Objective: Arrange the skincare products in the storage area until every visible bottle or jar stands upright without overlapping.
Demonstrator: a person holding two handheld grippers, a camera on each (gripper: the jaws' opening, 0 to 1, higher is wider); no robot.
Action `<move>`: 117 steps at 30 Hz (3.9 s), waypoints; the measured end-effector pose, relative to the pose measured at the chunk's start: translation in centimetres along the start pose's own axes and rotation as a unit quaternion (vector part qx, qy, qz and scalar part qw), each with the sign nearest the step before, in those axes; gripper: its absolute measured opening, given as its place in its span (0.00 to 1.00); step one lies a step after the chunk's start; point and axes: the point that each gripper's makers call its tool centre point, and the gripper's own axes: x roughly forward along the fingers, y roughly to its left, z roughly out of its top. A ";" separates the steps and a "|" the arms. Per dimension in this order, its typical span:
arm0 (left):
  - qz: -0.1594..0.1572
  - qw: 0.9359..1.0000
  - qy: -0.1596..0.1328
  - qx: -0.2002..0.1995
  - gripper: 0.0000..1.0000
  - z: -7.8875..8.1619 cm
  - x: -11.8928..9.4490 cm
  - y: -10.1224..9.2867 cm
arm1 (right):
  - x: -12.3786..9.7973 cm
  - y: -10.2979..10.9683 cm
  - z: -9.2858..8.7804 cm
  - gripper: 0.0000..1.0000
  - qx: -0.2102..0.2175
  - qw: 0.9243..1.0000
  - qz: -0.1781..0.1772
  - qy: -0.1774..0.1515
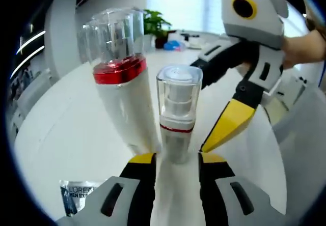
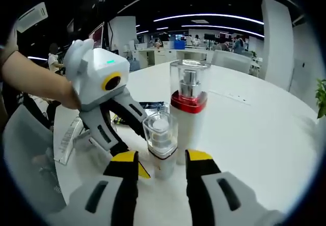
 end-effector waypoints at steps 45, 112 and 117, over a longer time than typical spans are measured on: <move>0.140 0.962 -0.070 -0.222 0.93 -4.5 -16.1 -10.7 | -9.5 10.7 -0.7 0.83 0.063 0.997 0.017 -0.034; 0.078 0.975 0.205 0.038 0.93 -14.9 -18.2 -7.1 | -11.9 11.5 -0.8 1.00 0.093 0.992 -0.041 -0.070; 0.043 0.969 0.230 0.076 0.90 -15.9 -17.1 -6.8 | -12.0 11.0 -1.0 1.00 0.101 0.991 -0.057 -0.070</move>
